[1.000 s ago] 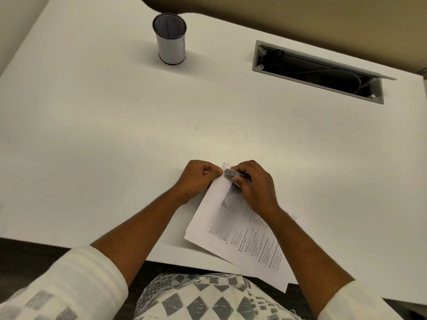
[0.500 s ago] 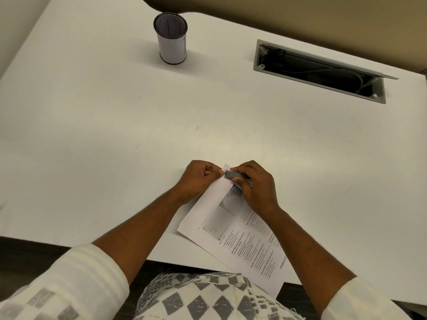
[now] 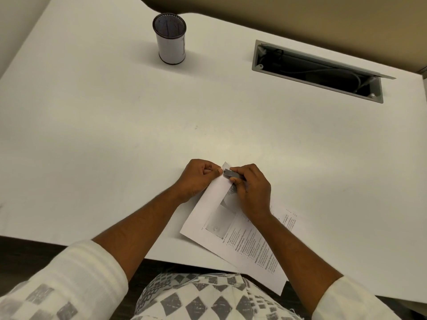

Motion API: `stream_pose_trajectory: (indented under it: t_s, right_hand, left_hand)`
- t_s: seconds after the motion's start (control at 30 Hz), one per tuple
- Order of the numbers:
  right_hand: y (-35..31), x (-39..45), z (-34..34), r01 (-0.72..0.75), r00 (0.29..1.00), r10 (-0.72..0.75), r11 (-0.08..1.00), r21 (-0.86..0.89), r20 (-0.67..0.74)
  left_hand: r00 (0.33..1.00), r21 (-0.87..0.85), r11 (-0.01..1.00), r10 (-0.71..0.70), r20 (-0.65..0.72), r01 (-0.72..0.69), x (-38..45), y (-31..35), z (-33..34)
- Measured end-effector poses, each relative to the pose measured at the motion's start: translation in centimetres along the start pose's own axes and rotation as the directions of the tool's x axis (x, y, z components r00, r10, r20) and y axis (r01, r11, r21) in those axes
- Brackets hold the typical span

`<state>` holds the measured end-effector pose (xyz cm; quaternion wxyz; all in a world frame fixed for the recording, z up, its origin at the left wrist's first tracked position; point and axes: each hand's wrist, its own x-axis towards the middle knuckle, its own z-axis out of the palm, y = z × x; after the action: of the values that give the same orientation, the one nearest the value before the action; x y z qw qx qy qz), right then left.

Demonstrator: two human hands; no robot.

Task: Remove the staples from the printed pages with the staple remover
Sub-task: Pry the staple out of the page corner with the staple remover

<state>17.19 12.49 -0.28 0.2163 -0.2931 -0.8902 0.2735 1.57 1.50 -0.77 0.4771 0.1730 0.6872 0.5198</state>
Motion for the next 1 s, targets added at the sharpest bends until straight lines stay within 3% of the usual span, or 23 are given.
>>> stream_pose_trajectory:
  t_s: [0.1, 0.3, 0.63, 0.87, 1.0]
  right_hand:
    - [0.0, 0.1, 0.3, 0.015, 1.0, -0.015, 0.999, -0.029, -0.016]
    - [-0.1, -0.1, 0.3, -0.096, 0.995, 0.095, 0.99, 0.103, 0.012]
    - [-0.2, -0.4, 0.4, -0.182, 0.983, 0.181, 0.98, 0.08, 0.02]
    - [0.3, 0.6, -0.3, -0.187, 0.978, 0.18, 0.981, 0.056, 0.104]
    - [0.6, 2.9, -1.5, -0.298, 0.952, 0.284, 0.946, 0.127, 0.116]
  left_hand:
    - [1.0, -0.021, 1.0, -0.004, 0.006, 0.004, 0.1, 0.0, 0.0]
    - [1.0, 0.018, 1.0, 0.012, -0.001, -0.012, -0.1, 0.1, 0.1]
    - [0.999, 0.028, 0.999, 0.034, 0.031, -0.035, -0.3, 0.3, 0.0]
    - [0.997, 0.177, 0.983, 0.065, -0.032, -0.058, -0.1, -0.2, 0.1]
    - [0.993, 0.254, 0.962, 0.114, -0.029, -0.103, -0.4, -0.3, 0.5]
